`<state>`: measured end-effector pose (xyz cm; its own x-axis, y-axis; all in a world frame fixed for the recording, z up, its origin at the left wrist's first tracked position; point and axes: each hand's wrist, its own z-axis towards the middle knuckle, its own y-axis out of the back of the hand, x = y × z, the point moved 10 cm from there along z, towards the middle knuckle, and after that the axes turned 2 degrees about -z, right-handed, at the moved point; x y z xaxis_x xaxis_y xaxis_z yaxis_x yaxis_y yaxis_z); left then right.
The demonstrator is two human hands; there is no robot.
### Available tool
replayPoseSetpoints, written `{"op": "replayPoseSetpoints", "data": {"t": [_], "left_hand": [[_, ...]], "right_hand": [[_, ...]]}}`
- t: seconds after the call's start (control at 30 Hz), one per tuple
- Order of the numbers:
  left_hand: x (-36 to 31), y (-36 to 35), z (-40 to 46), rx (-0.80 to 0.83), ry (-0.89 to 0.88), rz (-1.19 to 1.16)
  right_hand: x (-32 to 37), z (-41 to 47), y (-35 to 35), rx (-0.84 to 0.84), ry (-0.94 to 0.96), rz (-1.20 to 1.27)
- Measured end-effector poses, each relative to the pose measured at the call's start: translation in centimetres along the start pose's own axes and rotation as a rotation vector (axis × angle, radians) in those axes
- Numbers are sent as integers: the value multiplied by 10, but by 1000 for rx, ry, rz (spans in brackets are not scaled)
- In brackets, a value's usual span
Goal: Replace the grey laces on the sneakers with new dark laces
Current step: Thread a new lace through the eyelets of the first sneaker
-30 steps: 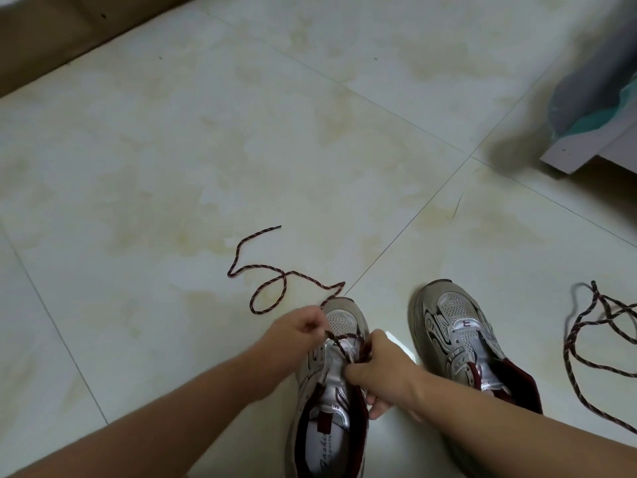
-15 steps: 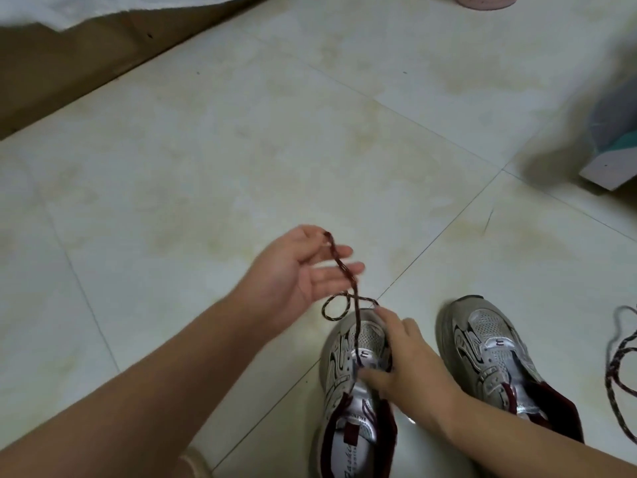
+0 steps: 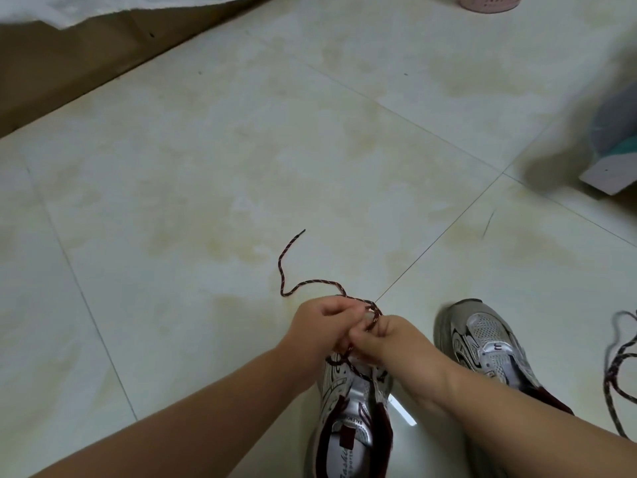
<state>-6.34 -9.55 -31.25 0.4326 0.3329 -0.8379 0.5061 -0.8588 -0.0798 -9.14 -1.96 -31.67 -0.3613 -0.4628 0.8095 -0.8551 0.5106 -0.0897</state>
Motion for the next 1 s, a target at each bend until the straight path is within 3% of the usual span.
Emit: {"op": "replayPoseSetpoints", "data": {"t": [0.13, 0.23, 0.3, 0.6, 0.7, 0.83, 1.0], "left_hand": [[20, 8, 2, -29, -11, 251], [41, -18, -5, 222, -206, 882], [54, -24, -9, 268, -288, 1150], [60, -30, -9, 218, -347, 1312], [43, -27, -3, 132, -437, 1252], [20, -8, 35, 34, -406, 1268], [28, -26, 72, 259, -340, 1541]], "right_hand": [[12, -2, 29, -139, -62, 242], [31, -4, 53, -240, -83, 386], [49, -6, 64, -272, -62, 372], [143, -30, 99, -327, 165, 335], [156, -38, 131, -487, 224, 179], [108, -18, 147, -561, 35, -177], [34, 17, 138, -435, -179, -782]]}}
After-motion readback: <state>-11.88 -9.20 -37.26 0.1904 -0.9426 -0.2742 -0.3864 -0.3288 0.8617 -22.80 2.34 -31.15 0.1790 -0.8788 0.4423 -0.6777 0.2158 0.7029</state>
